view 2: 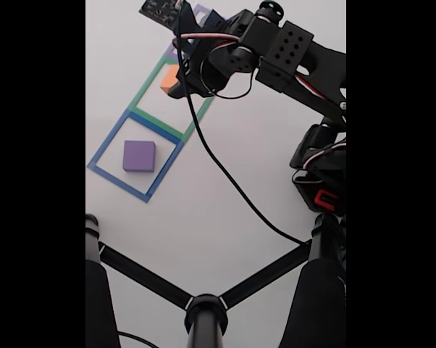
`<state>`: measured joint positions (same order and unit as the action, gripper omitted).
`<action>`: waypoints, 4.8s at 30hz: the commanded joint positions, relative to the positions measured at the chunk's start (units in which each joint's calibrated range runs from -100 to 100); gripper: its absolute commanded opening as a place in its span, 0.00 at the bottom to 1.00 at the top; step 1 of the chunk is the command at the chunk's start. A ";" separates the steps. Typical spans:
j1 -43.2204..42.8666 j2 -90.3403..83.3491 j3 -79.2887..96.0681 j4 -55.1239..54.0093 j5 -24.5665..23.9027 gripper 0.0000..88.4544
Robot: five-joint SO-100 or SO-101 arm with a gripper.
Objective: Tower of hanoi
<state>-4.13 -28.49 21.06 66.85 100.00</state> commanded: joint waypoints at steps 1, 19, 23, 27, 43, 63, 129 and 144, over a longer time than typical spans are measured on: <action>-1.78 -2.60 -14.29 12.75 0.00 0.10; -9.48 -5.32 -22.47 24.65 0.00 0.08; -11.23 -8.13 -16.38 21.01 0.00 0.09; -13.29 -11.89 -6.30 13.15 0.00 0.09; -18.17 -8.61 33.60 -45.69 0.00 0.09; -19.46 11.27 47.95 -88.34 0.00 0.09; -10.85 -9.81 33.60 -43.83 0.00 0.08; 5.54 -11.49 -13.57 16.80 0.00 0.00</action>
<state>-3.89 -40.57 20.54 72.07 100.00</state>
